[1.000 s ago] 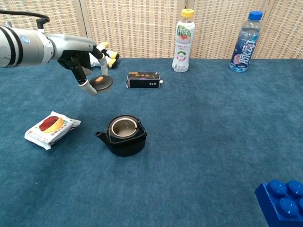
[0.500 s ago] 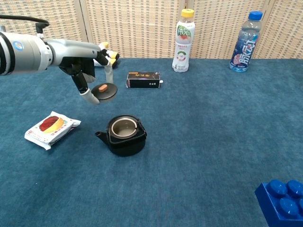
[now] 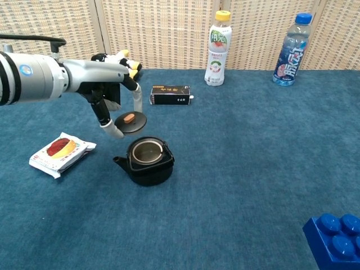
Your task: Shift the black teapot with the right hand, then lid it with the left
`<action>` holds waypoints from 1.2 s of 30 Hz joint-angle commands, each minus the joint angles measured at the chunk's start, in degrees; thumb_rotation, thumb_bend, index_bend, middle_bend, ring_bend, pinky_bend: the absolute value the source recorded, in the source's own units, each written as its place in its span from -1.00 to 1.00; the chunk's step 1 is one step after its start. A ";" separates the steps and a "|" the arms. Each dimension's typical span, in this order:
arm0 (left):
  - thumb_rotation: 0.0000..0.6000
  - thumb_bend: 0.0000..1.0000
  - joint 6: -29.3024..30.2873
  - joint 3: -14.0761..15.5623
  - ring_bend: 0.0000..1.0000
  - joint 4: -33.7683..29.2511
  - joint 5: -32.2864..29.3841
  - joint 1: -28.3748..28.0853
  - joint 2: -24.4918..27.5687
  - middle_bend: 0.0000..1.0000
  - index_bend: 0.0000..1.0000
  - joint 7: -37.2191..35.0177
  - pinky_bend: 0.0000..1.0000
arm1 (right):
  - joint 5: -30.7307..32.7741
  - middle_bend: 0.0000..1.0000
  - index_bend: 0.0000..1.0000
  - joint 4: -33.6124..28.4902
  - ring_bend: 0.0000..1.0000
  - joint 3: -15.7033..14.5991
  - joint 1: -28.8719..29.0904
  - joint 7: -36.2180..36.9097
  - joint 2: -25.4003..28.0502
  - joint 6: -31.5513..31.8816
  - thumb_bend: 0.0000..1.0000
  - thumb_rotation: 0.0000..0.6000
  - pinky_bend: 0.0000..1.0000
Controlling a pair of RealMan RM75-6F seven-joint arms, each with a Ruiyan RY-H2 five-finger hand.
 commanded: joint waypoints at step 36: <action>1.00 -0.73 -1.42 1.30 1.00 4.38 -2.42 -2.41 -6.28 1.00 -0.11 2.53 1.00 | 1.37 -0.44 -0.35 -0.16 -0.57 0.39 0.03 0.23 0.48 -0.87 -0.88 1.00 -0.47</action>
